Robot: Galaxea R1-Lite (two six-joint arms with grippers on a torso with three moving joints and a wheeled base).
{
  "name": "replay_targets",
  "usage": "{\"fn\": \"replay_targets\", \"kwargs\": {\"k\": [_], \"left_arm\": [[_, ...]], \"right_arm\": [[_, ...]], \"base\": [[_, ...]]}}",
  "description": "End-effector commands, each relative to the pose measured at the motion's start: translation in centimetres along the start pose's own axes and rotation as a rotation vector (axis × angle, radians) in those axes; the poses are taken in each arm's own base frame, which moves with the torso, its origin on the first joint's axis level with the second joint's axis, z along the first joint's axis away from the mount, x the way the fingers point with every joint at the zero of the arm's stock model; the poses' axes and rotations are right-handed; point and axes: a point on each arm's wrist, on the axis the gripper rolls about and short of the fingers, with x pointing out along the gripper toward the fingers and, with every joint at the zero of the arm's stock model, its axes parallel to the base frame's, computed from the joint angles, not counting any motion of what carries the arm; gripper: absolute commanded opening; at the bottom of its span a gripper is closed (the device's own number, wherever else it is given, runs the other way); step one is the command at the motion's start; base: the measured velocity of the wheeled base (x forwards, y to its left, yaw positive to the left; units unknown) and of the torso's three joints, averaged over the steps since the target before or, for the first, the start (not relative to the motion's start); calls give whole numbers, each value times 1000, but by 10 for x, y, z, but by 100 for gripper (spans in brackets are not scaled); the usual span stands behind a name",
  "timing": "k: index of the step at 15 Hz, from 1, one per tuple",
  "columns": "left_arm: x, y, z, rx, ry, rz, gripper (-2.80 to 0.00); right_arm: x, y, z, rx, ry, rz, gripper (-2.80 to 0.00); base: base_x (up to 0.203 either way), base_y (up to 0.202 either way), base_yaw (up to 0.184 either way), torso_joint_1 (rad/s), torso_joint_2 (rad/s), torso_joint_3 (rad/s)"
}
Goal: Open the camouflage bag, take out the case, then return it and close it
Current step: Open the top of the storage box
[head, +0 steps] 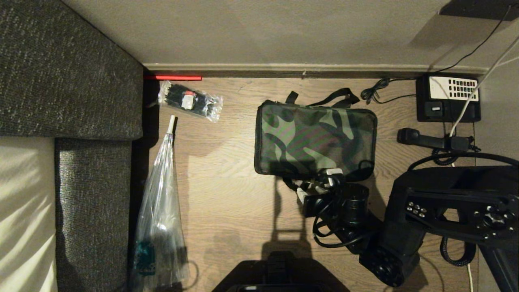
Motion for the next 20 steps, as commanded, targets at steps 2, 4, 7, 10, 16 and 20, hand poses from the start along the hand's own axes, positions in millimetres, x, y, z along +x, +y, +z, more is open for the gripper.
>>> {"fn": "replay_targets", "kwargs": {"k": [2,4,7,10,16,20], "left_arm": [[0,0,0,1,0,0,-280],[0,0,0,1,0,0,-280],[0,0,0,1,0,0,-280],[0,0,0,-1,0,0,-280],[0,0,0,-1,0,0,-280],[0,0,0,-1,0,0,-280]], "right_arm": [[8,0,-11,11,-33,-5,0],[9,-1,-13,12,-36,-3,0],[14,0,-11,17,-55,-6,0],[15,-1,-12,18,-54,-11,0],[16,-3,2,30,-95,-15,0],[13,-2,16,40,-130,-13,0]], "base": [[0,0,0,0,0,0],[0,0,0,0,0,0],[0,0,0,0,0,0],[0,0,0,0,0,0],[0,0,0,0,0,0],[0,0,0,0,0,0]]}}
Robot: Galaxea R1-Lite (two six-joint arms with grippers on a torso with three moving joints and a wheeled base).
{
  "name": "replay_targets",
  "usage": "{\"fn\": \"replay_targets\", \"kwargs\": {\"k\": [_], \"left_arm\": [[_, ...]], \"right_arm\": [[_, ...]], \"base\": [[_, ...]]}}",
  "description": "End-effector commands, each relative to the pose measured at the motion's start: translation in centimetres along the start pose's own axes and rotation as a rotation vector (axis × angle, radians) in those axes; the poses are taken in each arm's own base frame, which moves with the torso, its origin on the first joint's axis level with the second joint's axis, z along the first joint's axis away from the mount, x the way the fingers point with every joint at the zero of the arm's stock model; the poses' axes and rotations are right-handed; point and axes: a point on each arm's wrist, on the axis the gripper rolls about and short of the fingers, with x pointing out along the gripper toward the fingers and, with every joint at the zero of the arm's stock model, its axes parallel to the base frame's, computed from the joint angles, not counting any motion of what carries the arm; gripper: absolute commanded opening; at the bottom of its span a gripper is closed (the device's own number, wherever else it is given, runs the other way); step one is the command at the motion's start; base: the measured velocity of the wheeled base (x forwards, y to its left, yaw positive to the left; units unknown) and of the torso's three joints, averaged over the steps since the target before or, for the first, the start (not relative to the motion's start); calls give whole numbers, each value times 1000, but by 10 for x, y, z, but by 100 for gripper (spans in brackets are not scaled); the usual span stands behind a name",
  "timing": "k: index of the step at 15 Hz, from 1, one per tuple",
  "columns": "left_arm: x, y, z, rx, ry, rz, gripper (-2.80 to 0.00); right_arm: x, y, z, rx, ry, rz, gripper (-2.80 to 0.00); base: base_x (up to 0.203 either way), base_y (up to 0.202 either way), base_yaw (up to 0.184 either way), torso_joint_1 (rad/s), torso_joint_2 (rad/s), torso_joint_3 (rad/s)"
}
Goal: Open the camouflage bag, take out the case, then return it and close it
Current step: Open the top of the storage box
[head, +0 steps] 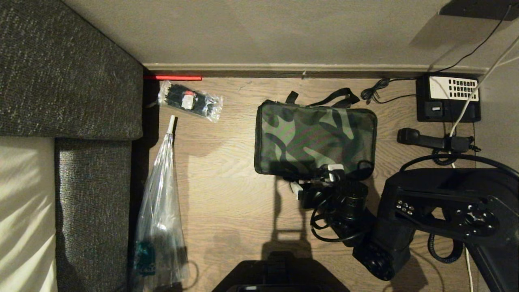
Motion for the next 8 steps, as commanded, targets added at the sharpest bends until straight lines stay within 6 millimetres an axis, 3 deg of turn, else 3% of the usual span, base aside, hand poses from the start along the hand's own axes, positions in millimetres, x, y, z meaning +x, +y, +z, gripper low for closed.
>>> {"fn": "replay_targets", "kwargs": {"k": [1,8], "left_arm": [[0,0,0,1,0,0,-280],[0,0,0,1,0,0,-280]], "right_arm": [[-1,2,11,12,-33,5,0],[-10,1,14,6,-19,9,0]], "base": [[0,0,0,0,0,0],[0,0,0,0,0,0]]}}
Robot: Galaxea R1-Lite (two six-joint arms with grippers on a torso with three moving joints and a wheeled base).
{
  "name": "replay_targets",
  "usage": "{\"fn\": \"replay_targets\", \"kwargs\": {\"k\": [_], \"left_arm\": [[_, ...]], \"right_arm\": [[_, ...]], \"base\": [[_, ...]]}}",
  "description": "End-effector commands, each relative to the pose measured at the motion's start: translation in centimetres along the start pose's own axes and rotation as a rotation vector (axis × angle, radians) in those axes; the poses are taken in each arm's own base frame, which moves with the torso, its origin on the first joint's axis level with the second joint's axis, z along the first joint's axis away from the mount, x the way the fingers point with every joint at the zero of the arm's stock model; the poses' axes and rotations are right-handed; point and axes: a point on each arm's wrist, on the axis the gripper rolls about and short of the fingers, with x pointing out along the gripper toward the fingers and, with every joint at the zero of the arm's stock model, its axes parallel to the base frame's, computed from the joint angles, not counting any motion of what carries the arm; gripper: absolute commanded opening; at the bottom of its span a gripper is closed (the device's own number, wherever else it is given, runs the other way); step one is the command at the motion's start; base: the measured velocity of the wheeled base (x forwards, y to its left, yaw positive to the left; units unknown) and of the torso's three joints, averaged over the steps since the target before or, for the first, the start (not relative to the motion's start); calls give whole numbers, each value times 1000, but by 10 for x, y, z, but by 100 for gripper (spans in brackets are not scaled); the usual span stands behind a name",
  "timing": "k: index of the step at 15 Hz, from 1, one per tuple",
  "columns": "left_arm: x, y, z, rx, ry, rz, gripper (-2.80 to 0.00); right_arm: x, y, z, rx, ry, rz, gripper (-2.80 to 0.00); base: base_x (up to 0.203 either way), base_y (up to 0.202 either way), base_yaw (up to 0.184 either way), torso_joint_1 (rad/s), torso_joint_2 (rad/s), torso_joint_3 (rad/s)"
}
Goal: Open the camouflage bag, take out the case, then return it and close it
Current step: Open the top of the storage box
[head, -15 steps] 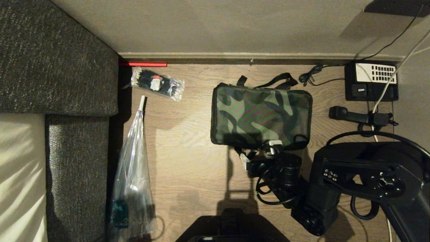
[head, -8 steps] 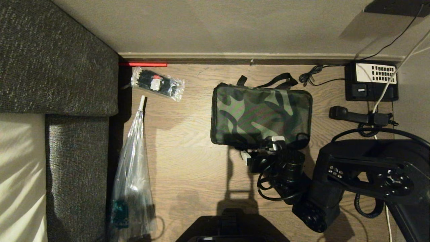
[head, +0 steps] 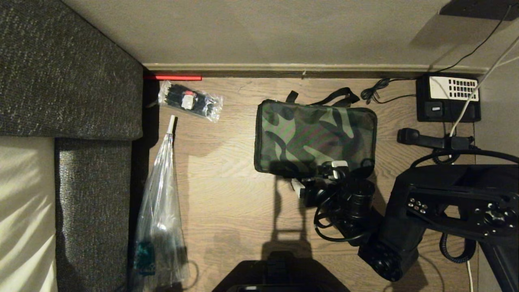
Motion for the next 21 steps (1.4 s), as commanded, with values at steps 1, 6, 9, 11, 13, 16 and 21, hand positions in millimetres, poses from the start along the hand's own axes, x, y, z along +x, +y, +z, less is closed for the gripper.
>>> {"fn": "replay_targets", "kwargs": {"k": [1,6,9,11,13,16,21], "left_arm": [[0,0,0,1,0,0,-280],[0,0,0,1,0,0,-280],[0,0,0,0,0,0,-280],[0,0,0,0,0,0,-280],[0,0,0,1,0,0,-280],[0,0,0,0,0,0,-280],[0,0,0,0,0,0,-280]], "right_arm": [[2,0,-6,-2,7,-6,0],[9,-1,-19,-3,22,-12,0],[12,0,-19,-6,16,-10,-280],[13,0,-24,-10,23,-14,-280],[14,0,-23,-6,18,-13,-280],[16,0,-24,-8,17,-17,-280],[12,1,-17,-9,10,-3,-280]], "base": [[0,0,0,0,0,0],[0,0,0,0,0,0],[0,0,0,0,0,0],[0,0,0,0,0,0],[0,0,0,0,0,0],[0,0,0,0,0,0],[0,0,0,0,0,0]]}}
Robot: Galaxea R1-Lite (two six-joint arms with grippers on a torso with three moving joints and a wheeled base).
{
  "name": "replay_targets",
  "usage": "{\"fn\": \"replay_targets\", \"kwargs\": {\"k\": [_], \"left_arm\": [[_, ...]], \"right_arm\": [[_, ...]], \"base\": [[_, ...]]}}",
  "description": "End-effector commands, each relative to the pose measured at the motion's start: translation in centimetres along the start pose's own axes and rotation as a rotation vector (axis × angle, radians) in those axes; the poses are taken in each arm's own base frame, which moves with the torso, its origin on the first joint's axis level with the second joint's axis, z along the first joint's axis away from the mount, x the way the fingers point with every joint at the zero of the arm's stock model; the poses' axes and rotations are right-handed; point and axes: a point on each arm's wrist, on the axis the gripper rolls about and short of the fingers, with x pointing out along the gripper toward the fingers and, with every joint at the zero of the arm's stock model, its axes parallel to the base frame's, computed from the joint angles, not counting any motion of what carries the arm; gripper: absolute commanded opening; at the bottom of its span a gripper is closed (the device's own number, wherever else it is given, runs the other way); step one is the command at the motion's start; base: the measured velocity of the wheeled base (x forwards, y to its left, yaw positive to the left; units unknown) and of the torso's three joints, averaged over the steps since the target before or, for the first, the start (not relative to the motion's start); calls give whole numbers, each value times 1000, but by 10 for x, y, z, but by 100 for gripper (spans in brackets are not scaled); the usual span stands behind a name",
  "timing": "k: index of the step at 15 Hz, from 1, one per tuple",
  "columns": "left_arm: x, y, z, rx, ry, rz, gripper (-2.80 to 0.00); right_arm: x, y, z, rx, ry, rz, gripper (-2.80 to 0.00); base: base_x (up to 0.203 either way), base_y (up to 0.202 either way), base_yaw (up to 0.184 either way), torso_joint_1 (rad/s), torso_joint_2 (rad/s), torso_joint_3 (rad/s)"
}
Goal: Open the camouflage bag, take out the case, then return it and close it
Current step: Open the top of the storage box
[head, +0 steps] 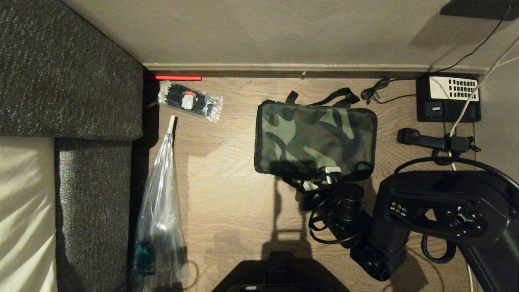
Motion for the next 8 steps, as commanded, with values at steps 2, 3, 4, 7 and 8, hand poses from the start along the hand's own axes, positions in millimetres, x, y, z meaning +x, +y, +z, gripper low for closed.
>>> {"fn": "replay_targets", "kwargs": {"k": [2,3,4,7,8], "left_arm": [[0,0,0,1,0,0,-280],[0,0,0,0,0,0,-280],[0,0,0,0,0,0,-280],[0,0,0,1,0,0,-280],[0,0,0,0,0,0,-280]], "right_arm": [[-3,1,8,-9,-20,7,-280],[-3,1,9,-9,-20,9,0],[-2,1,5,-12,-14,6,0],[-1,1,3,-14,-13,5,0],[-1,1,4,-13,-14,7,0]], "base": [[0,0,0,0,0,0],[0,0,0,0,0,0],[0,0,0,0,0,0],[0,0,0,0,0,0],[0,0,0,0,0,0]]}}
